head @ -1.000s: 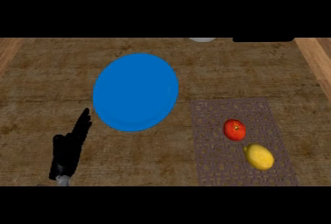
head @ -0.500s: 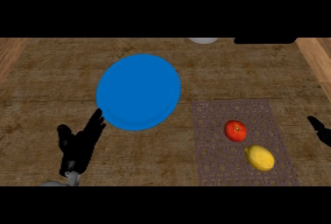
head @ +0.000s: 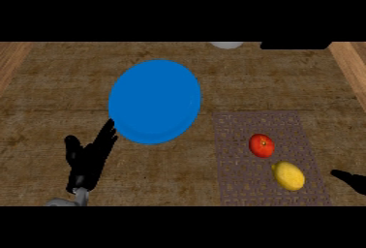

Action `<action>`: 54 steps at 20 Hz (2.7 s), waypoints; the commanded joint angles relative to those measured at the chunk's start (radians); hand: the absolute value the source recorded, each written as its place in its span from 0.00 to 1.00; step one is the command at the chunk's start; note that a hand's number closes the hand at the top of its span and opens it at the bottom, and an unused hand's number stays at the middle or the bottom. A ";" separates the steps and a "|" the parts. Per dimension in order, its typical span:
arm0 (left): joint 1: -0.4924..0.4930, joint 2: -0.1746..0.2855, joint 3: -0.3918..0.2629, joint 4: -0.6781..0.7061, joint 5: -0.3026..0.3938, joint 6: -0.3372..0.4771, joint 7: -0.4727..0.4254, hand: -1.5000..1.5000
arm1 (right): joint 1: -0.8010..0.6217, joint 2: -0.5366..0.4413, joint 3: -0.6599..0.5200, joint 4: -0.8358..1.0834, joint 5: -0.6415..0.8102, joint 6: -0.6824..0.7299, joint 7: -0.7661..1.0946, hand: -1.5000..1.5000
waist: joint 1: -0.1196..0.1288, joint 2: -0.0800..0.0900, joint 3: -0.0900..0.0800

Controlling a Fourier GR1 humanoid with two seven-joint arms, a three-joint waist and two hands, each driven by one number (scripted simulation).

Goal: Pick the tomato from the placemat and place it in the plate

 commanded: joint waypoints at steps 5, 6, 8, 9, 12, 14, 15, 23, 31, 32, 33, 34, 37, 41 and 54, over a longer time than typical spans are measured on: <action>0.024 -0.016 -0.001 -0.004 -0.010 -0.018 -0.017 0.50 | -0.082 -0.139 0.139 -0.171 0.143 0.145 0.458 0.00 | 0.012 0.000 0.001; -0.017 -0.022 0.018 0.051 -0.014 -0.032 -0.029 0.50 | -0.126 -0.085 0.189 -0.148 0.200 0.119 0.493 0.00 | 0.011 0.002 0.002; 0.006 -0.011 0.024 0.042 -0.006 -0.046 -0.022 0.50 | -0.177 -0.069 0.256 -0.202 0.251 0.147 0.615 0.00 | 0.015 0.002 0.001; -0.017 -0.032 -0.005 -0.052 -0.028 0.015 0.067 0.50 | -0.204 -0.009 0.314 -0.142 0.303 0.128 0.604 0.00 | 0.019 0.001 0.003; 0.046 0.016 0.022 -0.089 -0.031 -0.035 0.065 0.50 | -0.264 0.041 0.309 -0.106 0.347 0.180 0.659 0.00 | 0.013 -0.001 0.003; 0.016 -0.025 0.044 -0.029 -0.038 -0.039 0.034 0.50 | -0.314 0.088 0.318 -0.096 0.391 0.215 0.721 0.00 | 0.009 0.000 0.003; 0.030 -0.048 0.030 0.009 -0.044 -0.045 -0.021 0.50 | -0.276 0.130 0.384 -0.070 0.482 0.147 0.707 0.00 | 0.008 0.000 0.003; 0.027 -0.005 0.095 -0.084 -0.048 -0.082 0.081 0.50 | -0.339 0.292 0.382 0.061 0.483 0.231 0.707 0.00 | 0.009 -0.001 0.003; 0.123 -0.063 0.095 -0.148 -0.106 -0.088 0.072 0.50 | -0.331 0.393 0.370 0.082 0.629 0.270 0.715 0.00 | 0.008 -0.002 0.003; 0.069 -0.080 0.120 -0.081 -0.090 -0.103 0.073 0.50 | -0.315 0.364 0.353 0.052 0.640 0.306 0.730 0.00 | 0.004 -0.001 0.003; 0.018 -0.083 0.117 -0.041 -0.104 -0.111 0.085 0.50 | -0.364 0.417 0.383 0.131 0.688 0.274 0.733 0.00 | 0.005 0.000 0.003; 0.011 -0.118 0.106 -0.015 -0.136 -0.079 0.050 0.50 | -0.272 0.375 0.361 0.019 0.675 0.298 0.756 0.00 | 0.000 -0.001 0.003; -0.014 -0.119 0.134 0.016 -0.129 -0.113 0.052 0.50 | -0.322 0.402 0.331 0.166 0.707 0.294 0.687 0.00 | 0.003 0.000 0.003; 0.002 -0.113 0.160 -0.010 -0.127 -0.135 0.060 0.50 | -0.396 0.457 0.299 0.319 0.732 0.285 0.635 0.00 | 0.007 0.001 0.003; -0.013 -0.161 0.174 -0.035 -0.176 -0.133 0.121 0.50 | -0.471 0.472 0.266 0.516 0.797 0.369 0.474 1.00 | 0.007 0.001 0.003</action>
